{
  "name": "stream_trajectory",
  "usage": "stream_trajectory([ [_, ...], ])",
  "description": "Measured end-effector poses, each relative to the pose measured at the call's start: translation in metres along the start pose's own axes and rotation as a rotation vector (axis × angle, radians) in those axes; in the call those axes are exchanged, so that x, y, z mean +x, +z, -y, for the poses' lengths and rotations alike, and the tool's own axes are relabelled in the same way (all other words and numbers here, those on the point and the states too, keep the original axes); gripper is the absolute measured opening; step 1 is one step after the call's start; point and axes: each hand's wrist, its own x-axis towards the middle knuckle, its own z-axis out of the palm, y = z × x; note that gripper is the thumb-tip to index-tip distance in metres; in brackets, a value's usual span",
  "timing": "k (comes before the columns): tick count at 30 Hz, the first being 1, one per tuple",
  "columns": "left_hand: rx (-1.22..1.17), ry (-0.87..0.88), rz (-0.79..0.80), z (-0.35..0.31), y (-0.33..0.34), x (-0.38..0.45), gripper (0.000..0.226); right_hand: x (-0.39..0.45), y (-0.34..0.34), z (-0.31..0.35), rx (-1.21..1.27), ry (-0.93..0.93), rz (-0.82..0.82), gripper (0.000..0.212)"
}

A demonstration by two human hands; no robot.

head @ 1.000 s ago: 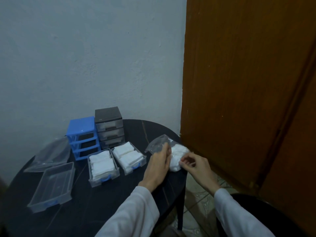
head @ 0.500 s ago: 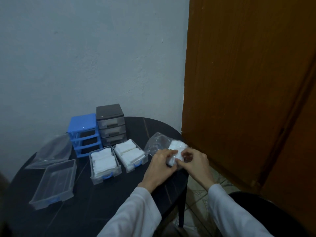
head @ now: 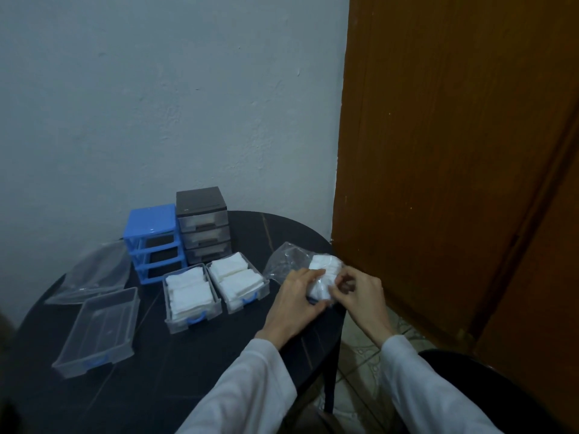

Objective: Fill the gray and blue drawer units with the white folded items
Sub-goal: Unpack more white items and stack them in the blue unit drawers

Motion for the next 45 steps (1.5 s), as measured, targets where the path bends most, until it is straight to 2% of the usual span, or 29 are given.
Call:
stream_trajectory([
  [2, -0.006, 0.003, -0.001, -0.001, 0.001, 0.0, 0.056, 0.002, 0.004, 0.0, -0.047, 0.001, 0.001, 0.016],
  [5, 0.0, -0.005, 0.014, 0.0, -0.001, 0.001, 0.059, 0.004, 0.006, 0.004, -0.116, -0.019, -0.005, 0.01],
  [9, 0.014, -0.004, -0.003, 0.002, -0.004, 0.003, 0.058, 0.004, -0.001, 0.007, 0.045, 0.0, 0.065, 0.003],
  [13, 0.014, -0.015, 0.014, 0.001, -0.003, 0.005, 0.058, -0.002, -0.011, 0.001, 0.258, 0.08, 0.115, 0.02],
  [16, 0.014, -0.01, 0.015, 0.002, -0.002, 0.006, 0.057, -0.005, -0.014, -0.002, 0.334, 0.118, 0.128, 0.015],
  [23, -0.014, -0.011, 0.013, 0.001, 0.0, 0.005, 0.056, -0.003, -0.013, -0.009, 0.315, 0.093, 0.1, 0.007],
  [27, -0.011, -0.014, 0.01, 0.004, 0.004, 0.004, 0.056, 0.004, -0.01, -0.007, 0.174, 0.091, 0.08, 0.019],
  [33, -0.021, -0.013, -0.009, 0.007, 0.004, 0.005, 0.057, 0.0, -0.014, -0.007, 0.191, 0.024, 0.074, 0.002],
  [38, -0.035, -0.025, -0.011, 0.006, 0.001, 0.006, 0.056, 0.0, -0.024, -0.011, 0.37, 0.138, 0.063, 0.007],
  [45, -0.029, -0.002, -0.047, -0.004, -0.002, 0.004, 0.041, 0.005, -0.033, -0.008, 0.484, 0.221, 0.026, 0.017],
])
